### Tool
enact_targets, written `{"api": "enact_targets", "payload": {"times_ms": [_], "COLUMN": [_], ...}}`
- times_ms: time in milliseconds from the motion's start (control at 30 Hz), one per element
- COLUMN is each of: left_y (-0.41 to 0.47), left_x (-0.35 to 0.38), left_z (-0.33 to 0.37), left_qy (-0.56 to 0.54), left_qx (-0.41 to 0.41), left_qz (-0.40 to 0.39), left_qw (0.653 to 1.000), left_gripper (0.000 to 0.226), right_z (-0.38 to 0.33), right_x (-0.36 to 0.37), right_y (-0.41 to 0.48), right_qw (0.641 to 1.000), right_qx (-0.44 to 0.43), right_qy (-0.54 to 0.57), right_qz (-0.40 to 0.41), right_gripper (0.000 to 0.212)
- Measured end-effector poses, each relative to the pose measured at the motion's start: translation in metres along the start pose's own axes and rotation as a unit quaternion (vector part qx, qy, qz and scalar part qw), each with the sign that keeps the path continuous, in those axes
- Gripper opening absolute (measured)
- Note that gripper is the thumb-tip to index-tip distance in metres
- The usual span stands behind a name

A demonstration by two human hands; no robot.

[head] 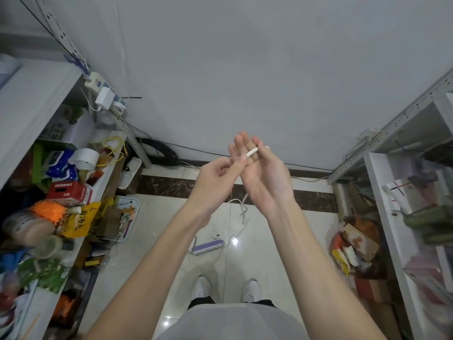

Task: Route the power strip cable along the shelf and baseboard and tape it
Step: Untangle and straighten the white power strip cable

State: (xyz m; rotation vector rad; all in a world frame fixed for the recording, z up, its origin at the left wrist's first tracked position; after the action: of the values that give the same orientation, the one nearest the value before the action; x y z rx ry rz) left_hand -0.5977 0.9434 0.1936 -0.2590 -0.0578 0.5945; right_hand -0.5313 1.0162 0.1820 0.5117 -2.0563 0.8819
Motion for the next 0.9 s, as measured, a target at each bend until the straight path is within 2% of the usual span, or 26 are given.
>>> {"api": "enact_targets", "payload": {"times_ms": [100, 167, 267, 333, 400, 467, 600, 667, 733, 800, 900], "left_y": [0.000, -0.001, -0.002, 0.001, 0.003, 0.006, 0.009, 0.011, 0.014, 0.014, 0.010], "left_x": [-0.019, -0.034, -0.067, -0.090, -0.097, -0.090, -0.063, -0.051, -0.033, -0.008, 0.012], "left_z": [-0.005, -0.005, -0.009, -0.025, -0.043, -0.049, -0.014, 0.004, 0.011, 0.002, -0.014], "left_qy": [0.060, 0.084, 0.078, 0.101, 0.137, 0.111, 0.046, 0.152, 0.281, 0.268, 0.258], "left_qx": [0.025, 0.033, 0.039, 0.009, -0.042, -0.065, -0.020, 0.012, 0.019, -0.002, 0.008], "left_qz": [0.053, 0.069, 0.104, 0.121, 0.116, 0.110, 0.067, 0.042, 0.015, -0.017, 0.006], "left_qw": [0.996, 0.994, 0.991, 0.987, 0.983, 0.986, 0.996, 0.987, 0.959, 0.963, 0.966], "left_gripper": [0.052, 0.060, 0.073, 0.071, 0.063, 0.062, 0.066, 0.062, 0.058, 0.057, 0.047], "right_z": [-0.006, -0.017, -0.044, -0.058, -0.060, -0.052, -0.033, -0.024, -0.013, -0.002, 0.006], "right_x": [-0.016, -0.039, -0.079, -0.098, -0.097, -0.083, -0.059, -0.053, -0.048, -0.042, -0.044], "right_y": [0.005, 0.008, 0.014, 0.017, 0.015, 0.011, 0.007, 0.005, 0.001, -0.001, 0.001], "right_qw": [0.999, 0.997, 0.991, 0.985, 0.987, 0.990, 0.995, 0.995, 0.992, 0.987, 0.983], "right_qx": [0.040, 0.030, -0.030, -0.059, -0.069, -0.068, -0.067, -0.069, -0.073, -0.070, -0.023], "right_qy": [-0.017, -0.025, 0.023, 0.042, 0.025, 0.008, -0.017, -0.051, -0.089, -0.141, -0.175], "right_qz": [0.024, 0.064, 0.128, 0.154, 0.146, 0.119, 0.071, 0.060, 0.052, 0.042, 0.046], "right_gripper": [0.034, 0.040, 0.034, 0.028, 0.025, 0.023, 0.021, 0.021, 0.021, 0.020, 0.023]}}
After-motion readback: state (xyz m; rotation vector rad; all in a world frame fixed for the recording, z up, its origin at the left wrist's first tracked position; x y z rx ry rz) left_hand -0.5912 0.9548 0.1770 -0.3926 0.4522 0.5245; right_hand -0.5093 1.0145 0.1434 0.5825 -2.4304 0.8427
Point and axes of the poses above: each hand's wrist, its own y-axis towards the middle knuckle, its own x-axis out of the palm, z = x × y, the point moved 10 cm from there along y, towards the middle knuckle, and after that the axes turned 5 degrees about -y, right-handed, at the moved point
